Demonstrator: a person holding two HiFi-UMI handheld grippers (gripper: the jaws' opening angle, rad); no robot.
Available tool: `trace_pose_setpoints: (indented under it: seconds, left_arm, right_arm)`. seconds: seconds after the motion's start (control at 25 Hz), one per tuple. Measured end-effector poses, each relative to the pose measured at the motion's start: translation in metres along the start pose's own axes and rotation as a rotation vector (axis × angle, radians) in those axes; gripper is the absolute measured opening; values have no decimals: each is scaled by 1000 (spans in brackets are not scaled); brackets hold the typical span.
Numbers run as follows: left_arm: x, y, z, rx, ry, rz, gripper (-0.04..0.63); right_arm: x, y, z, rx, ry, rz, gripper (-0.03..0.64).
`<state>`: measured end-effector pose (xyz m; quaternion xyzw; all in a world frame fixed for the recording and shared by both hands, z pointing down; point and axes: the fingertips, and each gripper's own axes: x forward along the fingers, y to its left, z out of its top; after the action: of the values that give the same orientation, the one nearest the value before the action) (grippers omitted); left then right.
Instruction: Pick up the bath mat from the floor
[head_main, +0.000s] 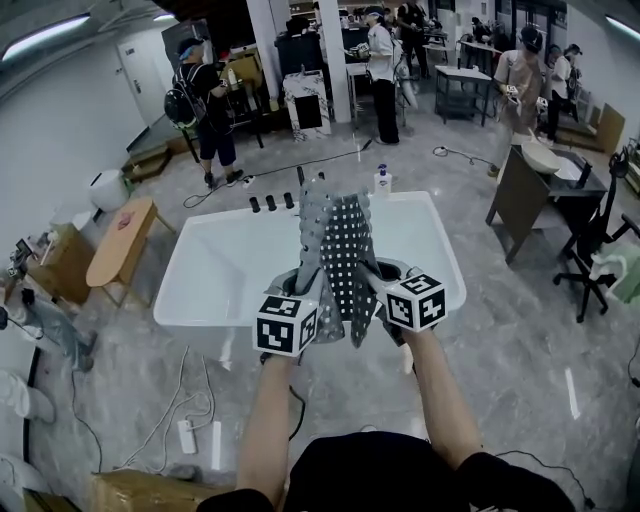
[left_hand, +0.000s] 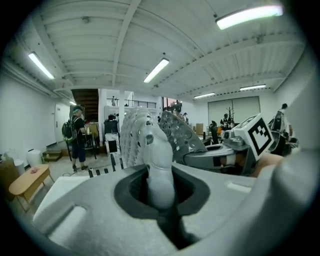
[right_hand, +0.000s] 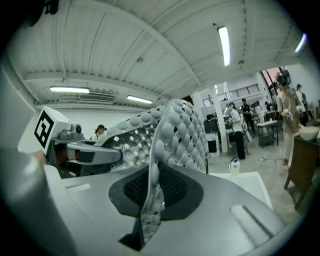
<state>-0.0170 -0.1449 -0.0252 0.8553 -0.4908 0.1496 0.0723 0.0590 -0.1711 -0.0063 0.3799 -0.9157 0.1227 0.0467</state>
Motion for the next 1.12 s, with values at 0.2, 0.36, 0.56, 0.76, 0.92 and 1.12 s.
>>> trace_pose_setpoints:
  seconds: [0.2, 0.36, 0.56, 0.76, 0.92, 1.12]
  left_arm:
    - [-9, -2, 40, 71, -131, 62, 26]
    - [-11, -3, 50, 119, -179, 85, 26]
    - [-13, -2, 49, 184, -157, 119, 29]
    - [-15, -1, 45, 211, -150, 136, 31]
    - [-13, -7, 47, 215, -165, 127, 31]
    - [-8, -9, 45, 206, -171, 118, 30]
  right_arm:
    - [-19, -7, 49, -211, -120, -148, 25]
    - [-28, -6, 61, -227, -156, -168, 23]
    - [-33, -7, 59, -159, -171, -159, 23]
    - [-37, -10, 53, -94, -187, -138, 23]
    - [-38, -8, 51, -77, -199, -124, 23]
    - [-37, -12, 54, -84, -209, -132, 23]
